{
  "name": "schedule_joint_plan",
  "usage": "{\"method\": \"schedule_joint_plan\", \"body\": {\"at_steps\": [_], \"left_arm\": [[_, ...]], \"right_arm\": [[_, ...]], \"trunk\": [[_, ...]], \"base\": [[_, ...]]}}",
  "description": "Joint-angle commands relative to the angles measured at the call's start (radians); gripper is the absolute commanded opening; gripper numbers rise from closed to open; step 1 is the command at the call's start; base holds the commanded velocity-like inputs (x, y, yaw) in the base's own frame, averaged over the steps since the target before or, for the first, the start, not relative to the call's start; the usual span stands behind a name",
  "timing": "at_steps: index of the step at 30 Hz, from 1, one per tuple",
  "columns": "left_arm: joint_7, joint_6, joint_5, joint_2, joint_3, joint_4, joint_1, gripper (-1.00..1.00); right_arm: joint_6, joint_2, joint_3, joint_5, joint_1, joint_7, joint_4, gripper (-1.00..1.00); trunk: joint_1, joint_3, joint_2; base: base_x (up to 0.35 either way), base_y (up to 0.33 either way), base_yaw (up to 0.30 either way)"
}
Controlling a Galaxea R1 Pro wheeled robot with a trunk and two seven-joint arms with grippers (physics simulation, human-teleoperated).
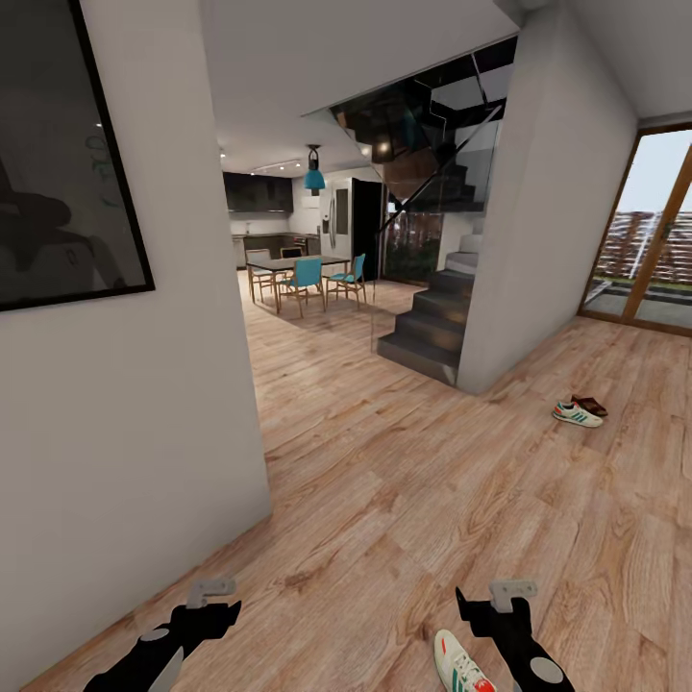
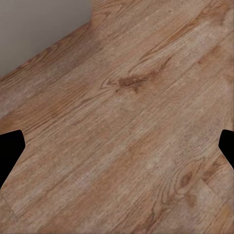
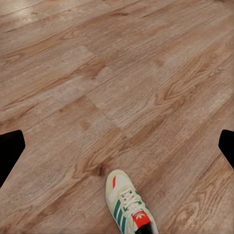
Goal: Pick up the two gym shoes and the two sandals from the corridor floor and place them onto the hallstand (shoe rack) in the corridor, making sure they are on the rack and not on the floor. Arrange them so the two gym shoes are next to each other and the two sandals are next to each other.
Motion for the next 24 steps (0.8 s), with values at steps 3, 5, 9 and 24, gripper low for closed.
{"method": "schedule_joint_plan", "body": {"at_steps": [3,5,9,24], "left_arm": [[-0.006,-0.002,0.002,0.000,0.005,0.001,-0.001,1.00],[-0.006,-0.002,0.002,0.000,0.005,0.001,-0.001,1.00],[-0.006,-0.002,0.003,0.001,0.006,0.001,-0.001,1.00],[-0.005,-0.014,0.003,-0.001,0.008,0.001,0.000,1.00]], "right_arm": [[-0.003,-0.001,-0.001,0.001,-0.001,0.000,0.001,1.00],[-0.003,-0.001,-0.002,0.001,-0.001,0.000,0.001,1.00],[-0.003,-0.002,-0.004,0.001,-0.001,0.000,0.001,1.00],[-0.005,-0.004,-0.004,0.002,-0.001,-0.003,0.008,1.00]], "trunk": [[0.000,-0.001,-0.001],[0.000,-0.001,-0.001],[0.000,-0.001,-0.001],[0.000,-0.001,-0.001]], "base": [[0.000,0.000,0.000],[0.000,0.000,0.000],[0.000,0.000,0.000],[0.000,-0.192,0.091]]}}
